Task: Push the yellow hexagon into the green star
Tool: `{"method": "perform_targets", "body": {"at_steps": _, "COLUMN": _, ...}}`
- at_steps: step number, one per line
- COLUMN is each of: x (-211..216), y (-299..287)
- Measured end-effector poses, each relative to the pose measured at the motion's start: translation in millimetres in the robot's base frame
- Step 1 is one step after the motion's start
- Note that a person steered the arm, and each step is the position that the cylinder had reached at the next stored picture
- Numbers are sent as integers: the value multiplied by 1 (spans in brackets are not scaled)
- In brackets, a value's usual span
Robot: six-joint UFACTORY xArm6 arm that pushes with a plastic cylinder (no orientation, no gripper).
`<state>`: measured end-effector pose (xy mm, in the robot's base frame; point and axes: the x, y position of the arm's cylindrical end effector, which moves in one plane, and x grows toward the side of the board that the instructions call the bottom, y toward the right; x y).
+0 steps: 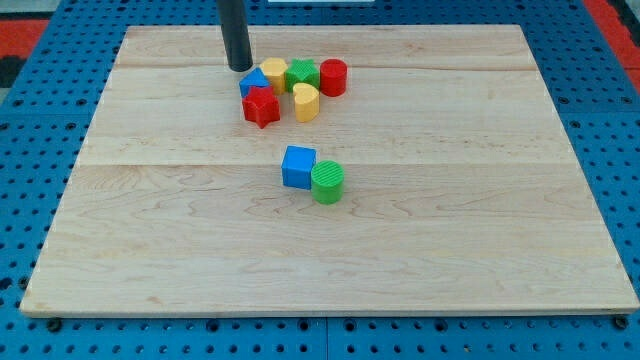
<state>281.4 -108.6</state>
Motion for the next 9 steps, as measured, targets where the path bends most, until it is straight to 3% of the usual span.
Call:
{"method": "perform_targets", "body": {"at_steps": 1, "x": 16, "y": 0}}
{"method": "perform_targets", "body": {"at_steps": 6, "x": 15, "y": 16}}
{"method": "perform_targets", "body": {"at_steps": 8, "x": -13, "y": 21}}
{"method": "perform_targets", "body": {"at_steps": 9, "x": -14, "y": 58}}
